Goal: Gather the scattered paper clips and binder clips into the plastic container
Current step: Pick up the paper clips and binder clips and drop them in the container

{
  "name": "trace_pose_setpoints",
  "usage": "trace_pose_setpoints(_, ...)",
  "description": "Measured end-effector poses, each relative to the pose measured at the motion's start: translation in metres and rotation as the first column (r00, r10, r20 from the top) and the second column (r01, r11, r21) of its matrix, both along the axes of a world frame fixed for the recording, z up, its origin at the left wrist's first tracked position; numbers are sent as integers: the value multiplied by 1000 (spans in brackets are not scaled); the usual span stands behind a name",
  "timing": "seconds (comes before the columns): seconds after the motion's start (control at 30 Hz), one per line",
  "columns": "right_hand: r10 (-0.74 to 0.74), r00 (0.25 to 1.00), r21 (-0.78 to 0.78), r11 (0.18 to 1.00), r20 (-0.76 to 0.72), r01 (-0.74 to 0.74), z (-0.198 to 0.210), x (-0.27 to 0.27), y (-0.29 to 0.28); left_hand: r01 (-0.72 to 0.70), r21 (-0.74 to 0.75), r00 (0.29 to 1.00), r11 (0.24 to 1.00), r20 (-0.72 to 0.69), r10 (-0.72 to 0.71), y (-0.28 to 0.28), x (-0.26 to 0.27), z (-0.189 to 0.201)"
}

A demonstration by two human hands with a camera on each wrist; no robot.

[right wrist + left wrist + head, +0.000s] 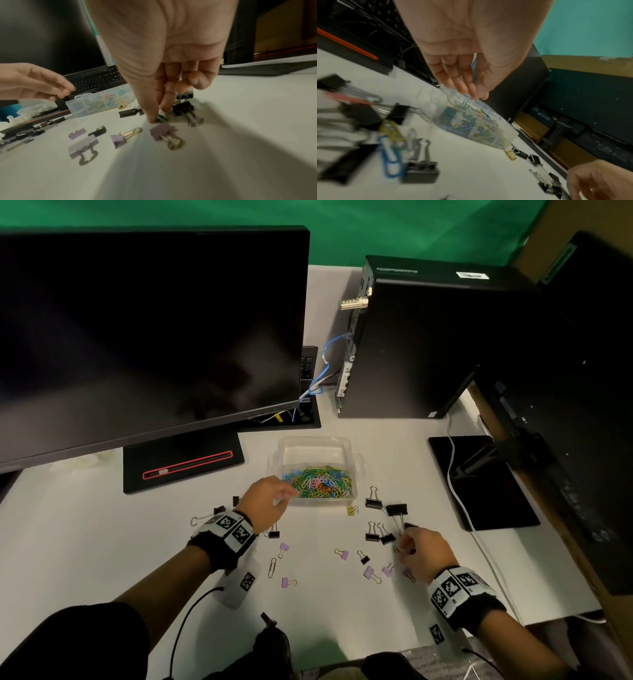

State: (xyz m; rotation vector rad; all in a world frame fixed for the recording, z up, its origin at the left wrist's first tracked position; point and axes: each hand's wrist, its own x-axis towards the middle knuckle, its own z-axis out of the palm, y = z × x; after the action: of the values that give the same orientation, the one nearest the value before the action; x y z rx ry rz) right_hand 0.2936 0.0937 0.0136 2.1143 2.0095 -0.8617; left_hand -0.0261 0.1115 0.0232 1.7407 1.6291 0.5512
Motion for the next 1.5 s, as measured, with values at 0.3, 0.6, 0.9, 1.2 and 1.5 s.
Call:
trace_pose_setpoints(0.3,-59,997,2,998,48,59,-1,2,1,-60,-71,981,996,-190,46,-23,-38,-7)
trace_pose_setpoints(0.6,110,989,-31,994,97,-107,-4,-6,-2,35,-184,958,982,-275,-86,-53,-45,-21)
trace_pose_setpoints(0.9,169,978,16,985,124,-173,9,-25,7,208,-167,937,964,-250,-246,-75,-26,-33)
trace_pose_setpoints(1.2,232,970,262,943,-77,-205,32,-97,64,192,-188,930,963,-280,-240,-85,-33,-28)
trace_pose_setpoints(1.5,415,887,266,895,-201,-359,25,-154,64,53,-171,958,984,-269,-98,-69,-42,-17)
